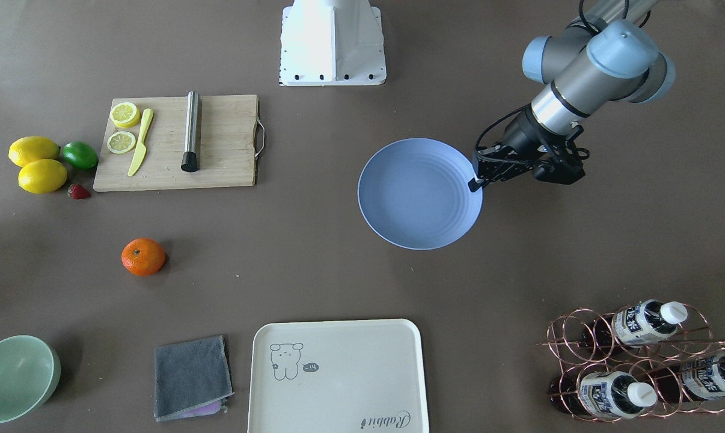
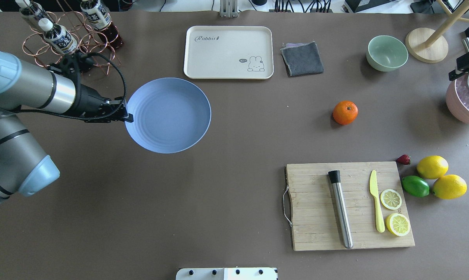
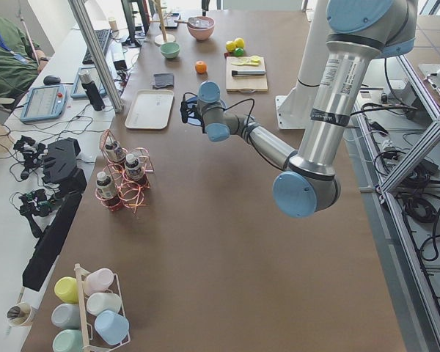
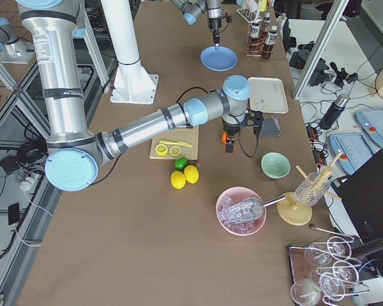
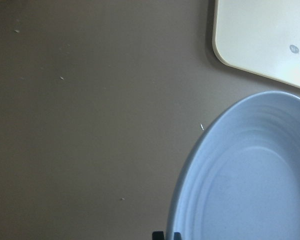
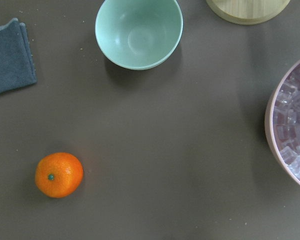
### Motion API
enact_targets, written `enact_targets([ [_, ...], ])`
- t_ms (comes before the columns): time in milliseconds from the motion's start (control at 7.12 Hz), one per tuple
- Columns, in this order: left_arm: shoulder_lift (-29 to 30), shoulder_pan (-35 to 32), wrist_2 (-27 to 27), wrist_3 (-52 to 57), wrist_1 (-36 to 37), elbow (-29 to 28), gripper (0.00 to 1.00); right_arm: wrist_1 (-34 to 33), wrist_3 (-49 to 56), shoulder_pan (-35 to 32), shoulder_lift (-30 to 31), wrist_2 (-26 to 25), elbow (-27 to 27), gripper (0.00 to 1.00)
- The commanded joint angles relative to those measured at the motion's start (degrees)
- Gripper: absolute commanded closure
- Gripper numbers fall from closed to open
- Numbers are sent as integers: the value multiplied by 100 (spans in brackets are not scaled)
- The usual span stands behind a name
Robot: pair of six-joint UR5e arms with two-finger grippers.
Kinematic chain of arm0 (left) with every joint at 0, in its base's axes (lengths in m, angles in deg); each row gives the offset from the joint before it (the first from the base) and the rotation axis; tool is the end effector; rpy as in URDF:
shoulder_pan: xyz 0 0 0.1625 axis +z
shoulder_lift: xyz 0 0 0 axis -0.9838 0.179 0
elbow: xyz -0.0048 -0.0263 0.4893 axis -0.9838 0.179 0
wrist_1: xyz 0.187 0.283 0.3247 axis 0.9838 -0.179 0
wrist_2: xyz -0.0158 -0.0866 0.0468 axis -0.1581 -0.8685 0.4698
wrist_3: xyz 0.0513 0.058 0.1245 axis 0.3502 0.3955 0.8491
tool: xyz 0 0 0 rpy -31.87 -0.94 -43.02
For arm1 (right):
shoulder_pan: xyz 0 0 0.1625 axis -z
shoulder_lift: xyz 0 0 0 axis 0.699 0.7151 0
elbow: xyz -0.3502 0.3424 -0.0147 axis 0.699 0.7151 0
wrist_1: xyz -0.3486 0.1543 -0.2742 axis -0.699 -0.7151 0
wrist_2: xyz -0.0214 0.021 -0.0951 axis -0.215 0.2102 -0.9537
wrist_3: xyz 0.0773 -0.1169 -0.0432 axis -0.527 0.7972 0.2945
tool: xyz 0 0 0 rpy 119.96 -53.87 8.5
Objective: Pick orange to plate
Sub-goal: 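Lift and slide the blue plate with the left gripper toward the table center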
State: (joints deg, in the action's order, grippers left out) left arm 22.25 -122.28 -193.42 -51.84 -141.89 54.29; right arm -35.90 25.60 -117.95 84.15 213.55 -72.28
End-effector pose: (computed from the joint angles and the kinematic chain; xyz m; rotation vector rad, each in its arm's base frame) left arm 0.4781 -0.5231 0.3574 0.0876 1.2144 -0.2132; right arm -0.1426 -0.5879 0.5055 0.0263 -0.8765 0.1453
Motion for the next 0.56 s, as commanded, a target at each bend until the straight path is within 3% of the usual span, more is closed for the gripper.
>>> enact_targets([
  [0, 565, 767, 783, -564, 398, 0, 100, 780, -886, 747, -79, -464, 103, 0],
  [140, 584, 1083, 1194, -670, 398, 0, 100, 1247, -1388, 1255, -79, -945, 216, 0],
  [421, 584, 1838, 2011, -837, 389, -53, 100, 1610, -1708, 1654, -122, -1248, 489, 0],
])
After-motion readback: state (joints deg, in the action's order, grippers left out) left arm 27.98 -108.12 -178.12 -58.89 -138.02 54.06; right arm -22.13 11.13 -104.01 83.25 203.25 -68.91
